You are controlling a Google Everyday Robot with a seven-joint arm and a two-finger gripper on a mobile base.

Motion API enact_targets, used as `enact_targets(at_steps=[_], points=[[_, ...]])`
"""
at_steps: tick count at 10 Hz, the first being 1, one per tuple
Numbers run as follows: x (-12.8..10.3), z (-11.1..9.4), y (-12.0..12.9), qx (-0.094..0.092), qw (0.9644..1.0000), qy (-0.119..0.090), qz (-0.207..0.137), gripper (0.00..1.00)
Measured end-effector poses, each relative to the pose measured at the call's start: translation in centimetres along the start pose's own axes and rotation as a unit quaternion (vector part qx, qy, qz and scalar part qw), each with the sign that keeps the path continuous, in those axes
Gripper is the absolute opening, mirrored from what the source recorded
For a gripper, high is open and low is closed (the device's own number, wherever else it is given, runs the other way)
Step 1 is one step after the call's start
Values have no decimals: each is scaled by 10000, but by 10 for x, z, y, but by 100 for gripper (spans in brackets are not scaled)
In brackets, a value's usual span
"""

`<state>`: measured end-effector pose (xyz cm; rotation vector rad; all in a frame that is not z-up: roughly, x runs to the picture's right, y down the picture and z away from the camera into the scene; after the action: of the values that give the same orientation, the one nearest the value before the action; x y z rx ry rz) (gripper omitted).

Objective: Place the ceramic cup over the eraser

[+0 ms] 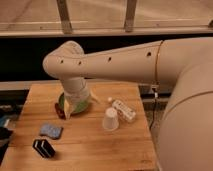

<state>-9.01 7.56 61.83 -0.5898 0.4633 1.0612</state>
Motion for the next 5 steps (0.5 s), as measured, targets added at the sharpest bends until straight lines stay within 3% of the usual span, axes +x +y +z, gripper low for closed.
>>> enact_targets(at_steps=[2, 3, 5], points=[[-16, -7, -30, -99, 9993, -335, 103, 80], [-28, -9, -54, -237, 9976, -616, 200, 80], [-34, -2, -93, -417, 9940, -929, 407, 80]])
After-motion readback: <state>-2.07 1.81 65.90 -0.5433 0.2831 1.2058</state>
